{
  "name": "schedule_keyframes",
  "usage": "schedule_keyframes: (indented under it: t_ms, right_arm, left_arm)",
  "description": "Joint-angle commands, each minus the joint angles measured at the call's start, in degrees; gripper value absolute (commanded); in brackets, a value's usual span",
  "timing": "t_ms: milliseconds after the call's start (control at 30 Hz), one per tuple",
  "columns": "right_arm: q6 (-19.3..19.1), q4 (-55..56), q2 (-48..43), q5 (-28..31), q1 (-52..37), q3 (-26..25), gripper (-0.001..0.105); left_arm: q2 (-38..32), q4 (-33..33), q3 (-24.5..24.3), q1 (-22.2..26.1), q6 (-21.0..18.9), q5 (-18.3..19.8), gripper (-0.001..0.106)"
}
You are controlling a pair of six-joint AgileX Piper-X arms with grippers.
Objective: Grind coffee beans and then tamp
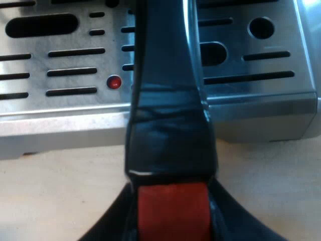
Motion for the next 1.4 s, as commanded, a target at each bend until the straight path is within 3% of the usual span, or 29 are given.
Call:
schedule_keyframes:
  t_ms: [33, 433, 667, 1133, 1400]
  right_arm:
    - [0.2, 1.2, -1.2, 2.1, 1.6, -0.3, 0.000]
    - [1.5, 3.7, -1.6, 3.7, 3.4, -0.1, 0.000]
    - [5.4, 3.7, -5.3, 5.0, 6.0, 4.9, 0.000]
    - [5.0, 3.7, -14.0, 7.6, 14.3, 11.7, 0.000]
    - [1.2, 3.7, -16.8, 8.3, 19.7, 13.7, 0.000]
  left_arm:
    - [-0.4, -0.3, -0.1, -0.3, -0.5, 0.6, 0.071]
    - [-0.4, -0.3, -0.1, -0.3, -0.5, 0.6, 0.071]
    - [-0.4, -0.3, -0.1, -0.3, -0.5, 0.6, 0.071]
    - [-0.4, -0.3, -0.1, -0.3, -0.5, 0.6, 0.071]
    - [-0.4, -0.3, -0.1, -0.3, -0.5, 0.6, 0.071]
